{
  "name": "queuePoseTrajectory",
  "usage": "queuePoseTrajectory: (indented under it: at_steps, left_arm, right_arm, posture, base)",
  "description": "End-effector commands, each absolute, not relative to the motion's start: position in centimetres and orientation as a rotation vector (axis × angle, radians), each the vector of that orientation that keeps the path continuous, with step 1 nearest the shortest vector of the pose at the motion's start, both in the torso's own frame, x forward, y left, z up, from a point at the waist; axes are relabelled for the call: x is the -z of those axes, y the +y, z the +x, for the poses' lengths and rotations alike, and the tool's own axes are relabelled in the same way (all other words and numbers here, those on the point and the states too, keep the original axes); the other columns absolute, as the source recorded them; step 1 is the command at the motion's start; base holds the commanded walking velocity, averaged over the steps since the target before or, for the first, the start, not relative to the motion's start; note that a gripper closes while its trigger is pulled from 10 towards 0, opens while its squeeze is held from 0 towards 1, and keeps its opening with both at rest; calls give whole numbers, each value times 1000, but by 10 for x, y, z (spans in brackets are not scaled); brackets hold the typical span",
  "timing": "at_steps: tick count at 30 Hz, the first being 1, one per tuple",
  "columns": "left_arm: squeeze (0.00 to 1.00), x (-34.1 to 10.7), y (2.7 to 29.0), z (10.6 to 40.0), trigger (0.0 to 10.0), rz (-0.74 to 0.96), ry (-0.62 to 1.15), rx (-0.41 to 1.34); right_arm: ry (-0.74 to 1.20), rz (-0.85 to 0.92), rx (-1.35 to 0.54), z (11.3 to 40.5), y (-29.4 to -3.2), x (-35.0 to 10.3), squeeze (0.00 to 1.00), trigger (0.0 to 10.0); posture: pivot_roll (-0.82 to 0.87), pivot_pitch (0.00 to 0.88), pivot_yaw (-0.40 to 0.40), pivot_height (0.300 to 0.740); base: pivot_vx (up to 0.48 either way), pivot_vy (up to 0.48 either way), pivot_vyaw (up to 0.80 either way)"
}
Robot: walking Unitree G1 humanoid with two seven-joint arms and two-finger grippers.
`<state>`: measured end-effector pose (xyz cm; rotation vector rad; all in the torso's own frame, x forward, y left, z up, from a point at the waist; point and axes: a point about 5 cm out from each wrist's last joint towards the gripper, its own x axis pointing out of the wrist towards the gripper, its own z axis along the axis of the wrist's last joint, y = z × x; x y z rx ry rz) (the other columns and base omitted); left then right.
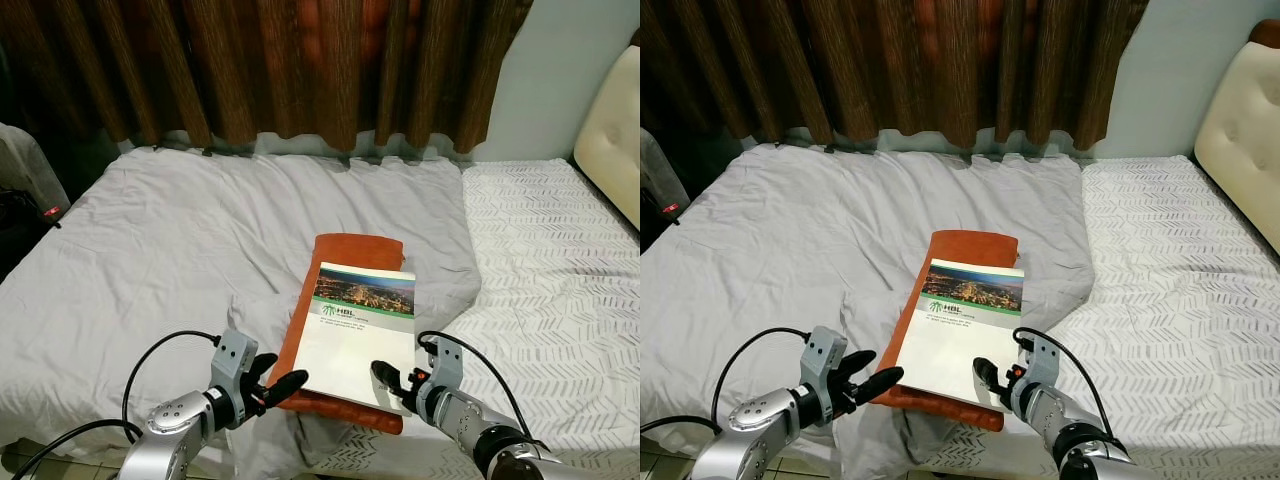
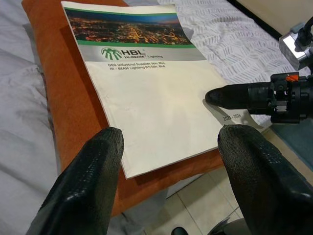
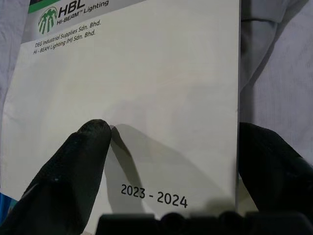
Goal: Clean up the room
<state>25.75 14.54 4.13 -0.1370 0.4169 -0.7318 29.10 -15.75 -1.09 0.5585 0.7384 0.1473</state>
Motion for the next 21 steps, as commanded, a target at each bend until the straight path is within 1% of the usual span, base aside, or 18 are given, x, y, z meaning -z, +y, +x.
queuePoseTrajectory:
  at_steps: [1,6,7,15,21]
  left_arm:
    - [0,-44,147,261,10000,-142,409,735]
    - [0,-44,147,261,10000,-142,409,735]
    - [0,-44,148,261,10000,-140,410,731]
    - [0,-42,150,260,10000,-138,412,725]
    - [0,-42,151,261,10000,-134,413,717]
  right_arm:
    - [756,601,-132,286,-157,16,0,10000]
    - [756,604,-131,286,-157,16,0,10000]
    - [754,603,-132,286,-157,15,0,0]
    - [749,610,-133,288,-156,14,0,0]
    - [736,617,-102,290,-163,11,0,0]
  posture:
    - [117,0,39,740]
    - [117,0,39,740]
    - [117,0,39,740]
    - [120,0,36,740]
    - [119,0,34,740]
  base:
    - [0,0,0]
    - [0,0,0]
    - [0,0,0]
    - [0,0,0]
    - [0,0,0]
